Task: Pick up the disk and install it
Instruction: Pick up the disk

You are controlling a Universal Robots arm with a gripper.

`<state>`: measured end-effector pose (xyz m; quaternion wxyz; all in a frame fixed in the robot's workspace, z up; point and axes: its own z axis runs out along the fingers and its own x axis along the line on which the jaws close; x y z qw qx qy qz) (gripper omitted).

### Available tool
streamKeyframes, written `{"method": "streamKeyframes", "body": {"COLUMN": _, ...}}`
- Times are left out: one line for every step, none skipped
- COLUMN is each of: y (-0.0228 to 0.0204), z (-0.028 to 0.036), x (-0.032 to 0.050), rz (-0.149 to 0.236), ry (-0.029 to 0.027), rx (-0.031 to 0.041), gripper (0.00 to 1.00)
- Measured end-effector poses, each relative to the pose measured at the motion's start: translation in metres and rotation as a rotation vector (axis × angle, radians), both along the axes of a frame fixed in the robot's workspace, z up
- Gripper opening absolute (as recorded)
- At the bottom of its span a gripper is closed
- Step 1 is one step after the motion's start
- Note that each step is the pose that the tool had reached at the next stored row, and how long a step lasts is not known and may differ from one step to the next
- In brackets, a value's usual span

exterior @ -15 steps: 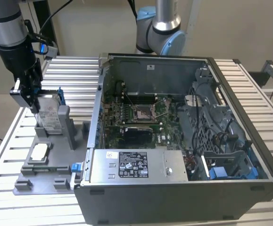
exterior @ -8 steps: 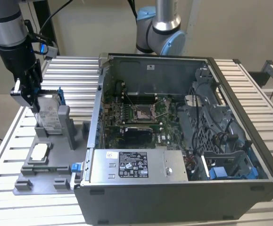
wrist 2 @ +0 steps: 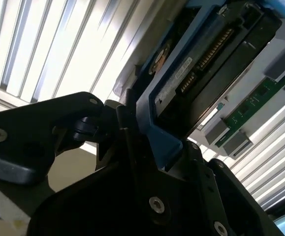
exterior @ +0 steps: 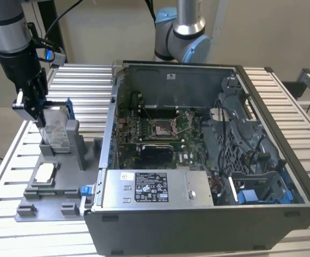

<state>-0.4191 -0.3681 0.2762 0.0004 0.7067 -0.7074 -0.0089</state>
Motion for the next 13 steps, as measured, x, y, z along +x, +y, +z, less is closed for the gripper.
{"method": "streamKeyframes", "body": {"y": 0.0001, "z": -0.0001, "x": 0.0000, "rz": 0.000, "ry": -0.0001, "rx": 0.0002, "gripper": 0.00}}
{"method": "streamKeyframes", "body": {"y": 0.0000, "z": -0.0001, "x": 0.0000, "rz": 0.000, "ry": -0.0001, "rx": 0.0000, "gripper": 0.00}}
{"method": "streamKeyframes", "body": {"y": 0.0000, "z": -0.0001, "x": 0.0000, "rz": 0.000, "ry": -0.0001, "rx": -0.0002, "gripper": 0.00}}
{"method": "streamKeyframes", "body": {"y": 0.0000, "z": -0.0001, "x": 0.0000, "rz": 0.000, "ry": -0.0001, "rx": -0.0004, "gripper": 0.00}}
{"method": "streamKeyframes", "body": {"y": 0.0000, "z": -0.0001, "x": 0.0000, "rz": 0.000, "ry": -0.0001, "rx": -0.0005, "gripper": 0.00}}
{"method": "streamKeyframes", "body": {"y": 0.0000, "z": -0.0001, "x": 0.0000, "rz": 0.000, "ry": -0.0001, "rx": -0.0007, "gripper": 0.00}}
{"method": "streamKeyframes", "body": {"y": 0.0000, "z": -0.0001, "x": 0.0000, "rz": 0.000, "ry": -0.0001, "rx": -0.0008, "gripper": 0.00}}
{"method": "streamKeyframes", "body": {"y": -0.0002, "z": -0.0001, "x": 0.0000, "rz": 0.000, "ry": -0.0001, "rx": -0.0008, "gripper": 0.00}}
{"method": "streamKeyframes", "body": {"y": -0.0003, "z": -0.0001, "x": 0.0000, "rz": 0.000, "ry": -0.0001, "rx": -0.0008, "gripper": 0.00}}
{"method": "streamKeyframes", "body": {"y": -0.0004, "z": -0.0001, "x": 0.0000, "rz": 0.000, "ry": -0.0001, "rx": -0.0008, "gripper": 0.00}}
{"method": "streamKeyframes", "body": {"y": -0.0004, "z": -0.0001, "x": 0.0000, "rz": 0.000, "ry": -0.0001, "rx": -0.0008, "gripper": 0.00}}
{"method": "streamKeyframes", "body": {"y": -0.0005, "z": -0.0001, "x": 0.0000, "rz": 0.000, "ry": -0.0001, "rx": -0.0008, "gripper": 0.00}}
{"method": "streamKeyframes", "body": {"y": -0.0006, "z": -0.0001, "x": 0.0000, "rz": 0.000, "ry": -0.0001, "rx": -0.0008, "gripper": 0.00}}
